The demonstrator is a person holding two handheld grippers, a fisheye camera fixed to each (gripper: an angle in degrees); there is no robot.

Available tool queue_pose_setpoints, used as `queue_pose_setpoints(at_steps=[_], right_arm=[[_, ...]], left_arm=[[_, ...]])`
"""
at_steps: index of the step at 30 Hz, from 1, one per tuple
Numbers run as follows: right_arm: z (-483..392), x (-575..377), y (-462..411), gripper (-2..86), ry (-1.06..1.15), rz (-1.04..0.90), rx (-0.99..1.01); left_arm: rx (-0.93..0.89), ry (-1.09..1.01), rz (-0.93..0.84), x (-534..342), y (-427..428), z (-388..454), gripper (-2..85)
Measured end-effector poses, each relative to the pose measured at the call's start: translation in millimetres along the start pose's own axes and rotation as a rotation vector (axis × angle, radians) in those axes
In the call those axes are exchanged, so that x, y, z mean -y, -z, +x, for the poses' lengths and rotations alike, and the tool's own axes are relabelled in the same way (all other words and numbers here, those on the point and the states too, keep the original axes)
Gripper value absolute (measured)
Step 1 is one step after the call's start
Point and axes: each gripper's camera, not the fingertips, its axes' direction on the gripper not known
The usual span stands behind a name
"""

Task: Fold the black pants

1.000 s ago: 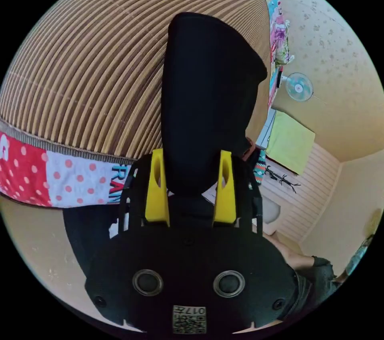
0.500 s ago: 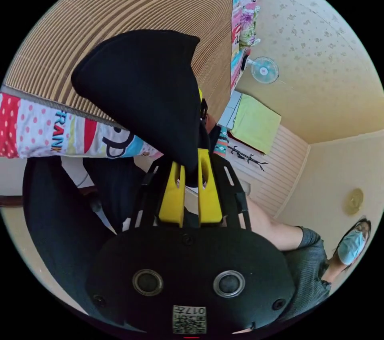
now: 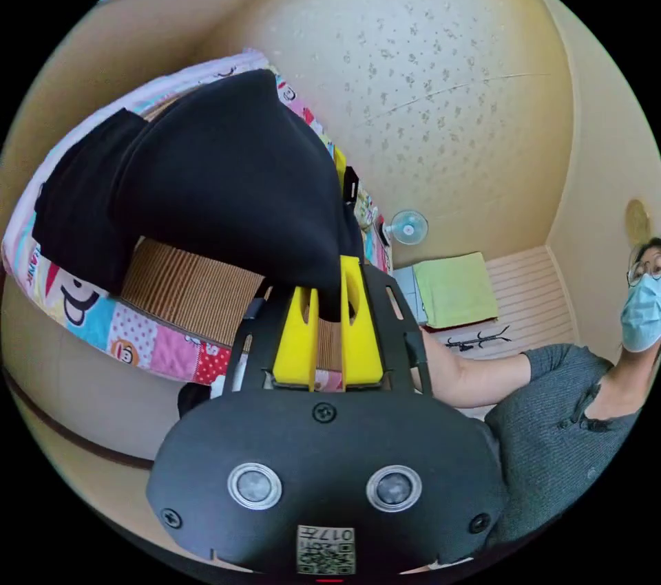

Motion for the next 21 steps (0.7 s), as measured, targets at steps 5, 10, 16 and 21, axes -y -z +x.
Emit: queue_pose_setpoints(at_steps=[5, 10, 16, 21], right_arm=[[51.2, 52.8, -51.4, 21.0, -0.214, -0.02, -0.152], [135.1, -61.8, 53.7, 3.9, -0.564, 0.075, -0.348], [90.7, -335.3, 248.0, 0.9, -1.004, 0.301, -0.666], [-82.1, -552.2, 308.6, 0.5, -1.26, 0.892, -0.991]], left_arm=[[0.108, 0.136, 0.098, 61.7, 68.8, -56.2, 6.3], [0.236, 0.647, -0.119, 27.1, 35.4, -245.9, 7.9], [0.243, 1.21, -0.534, -204.2, -15.3, -340.9, 7.2], [0.066, 1.604, -0.265, -345.0, 3.8, -302.5, 6.0]])
